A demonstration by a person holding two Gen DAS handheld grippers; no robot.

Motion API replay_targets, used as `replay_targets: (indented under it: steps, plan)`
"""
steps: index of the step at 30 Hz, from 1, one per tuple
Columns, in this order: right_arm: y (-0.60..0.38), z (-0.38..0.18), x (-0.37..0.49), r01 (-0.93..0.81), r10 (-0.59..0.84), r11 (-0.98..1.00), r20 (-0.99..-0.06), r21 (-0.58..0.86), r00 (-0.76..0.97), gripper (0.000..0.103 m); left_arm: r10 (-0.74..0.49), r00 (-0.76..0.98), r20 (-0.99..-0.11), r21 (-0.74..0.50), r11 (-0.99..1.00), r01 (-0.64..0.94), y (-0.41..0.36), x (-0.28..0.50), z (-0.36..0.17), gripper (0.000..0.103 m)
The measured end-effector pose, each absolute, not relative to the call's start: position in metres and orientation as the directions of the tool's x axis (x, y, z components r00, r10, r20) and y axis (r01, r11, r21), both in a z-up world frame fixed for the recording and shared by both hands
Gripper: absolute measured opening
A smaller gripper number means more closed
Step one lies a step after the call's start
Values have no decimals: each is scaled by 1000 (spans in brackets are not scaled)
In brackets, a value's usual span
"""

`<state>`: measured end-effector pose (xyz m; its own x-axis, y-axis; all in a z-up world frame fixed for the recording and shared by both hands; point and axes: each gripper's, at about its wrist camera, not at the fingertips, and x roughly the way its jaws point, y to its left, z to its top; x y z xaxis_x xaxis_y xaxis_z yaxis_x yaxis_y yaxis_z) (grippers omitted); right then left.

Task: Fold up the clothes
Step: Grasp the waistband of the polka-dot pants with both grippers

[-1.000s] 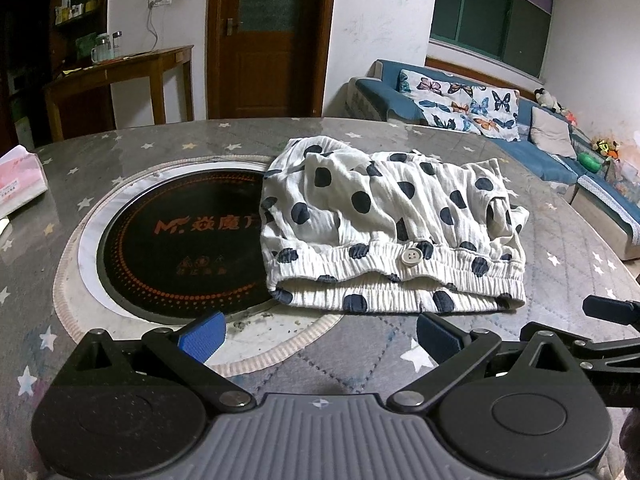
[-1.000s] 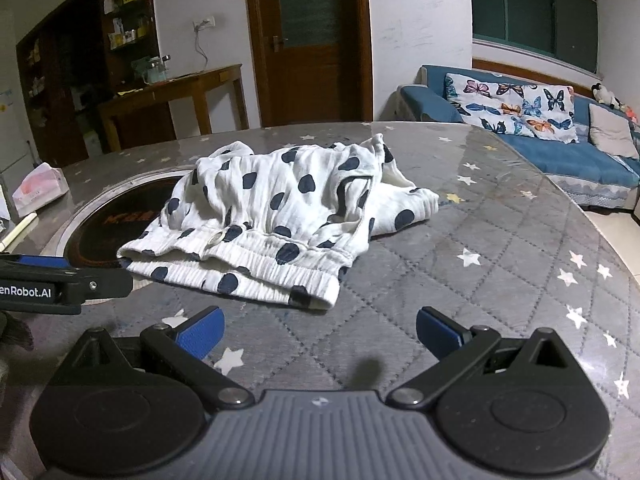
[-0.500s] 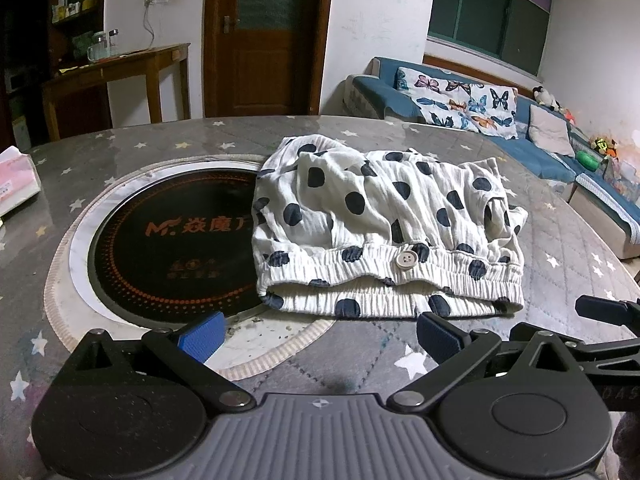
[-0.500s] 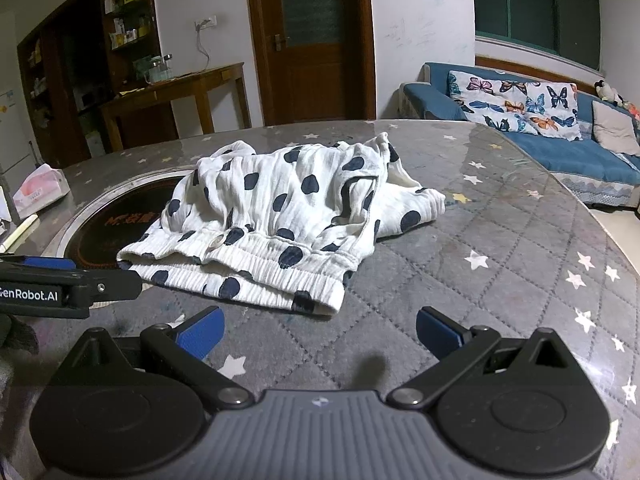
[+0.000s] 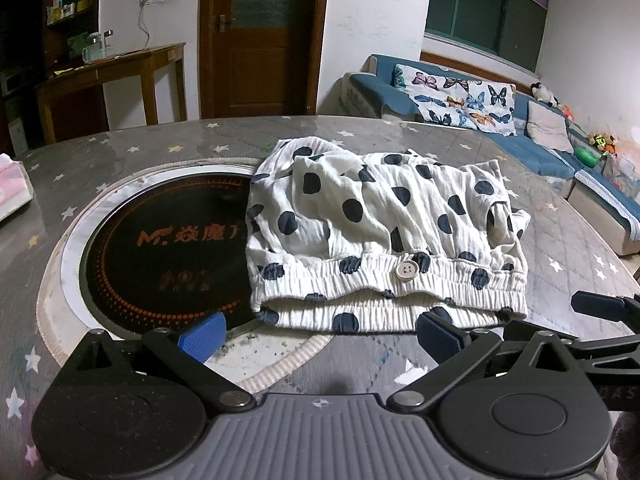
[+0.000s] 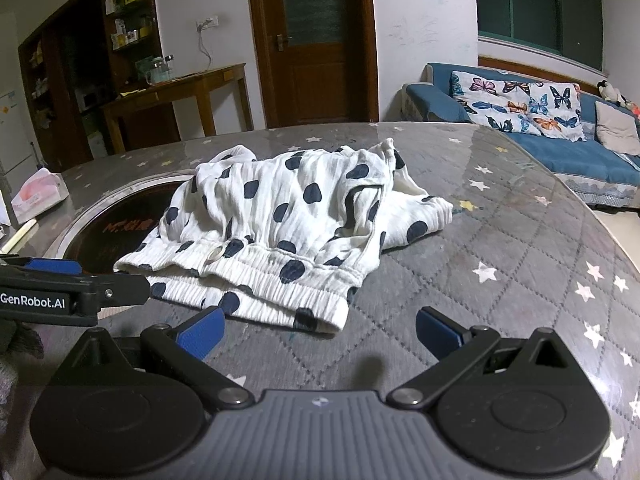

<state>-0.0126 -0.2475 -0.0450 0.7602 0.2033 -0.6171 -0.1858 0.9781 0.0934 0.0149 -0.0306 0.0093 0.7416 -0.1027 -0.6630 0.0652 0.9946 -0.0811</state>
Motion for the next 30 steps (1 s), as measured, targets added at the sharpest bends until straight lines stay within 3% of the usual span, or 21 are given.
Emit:
replay_targets:
  steps: [11, 18, 25, 29, 30]
  plan:
    - [-254, -47, 10, -164, 214, 977, -626, 137, 750, 99, -74, 755, -651, -53, 997, 53, -27, 40, 18, 103]
    - [-260, -52, 32, -151, 228, 973, -642, 173, 732, 88, -33, 760, -649, -35, 999, 13, -15, 65, 18, 99]
    - [-265, -57, 49, -163, 269, 962, -655, 220, 706, 68, -77, 720, -690, -88, 996, 21, 3, 91, 6, 77]
    - [-267, -58, 51, -170, 283, 958, -653, 231, 703, 61, -111, 699, -707, -104, 993, 53, 5, 95, -3, 56]
    - [-268, -58, 51, -170, 285, 957, -652, 235, 703, 56, -124, 692, -711, -114, 992, 60, 5, 96, -5, 52]
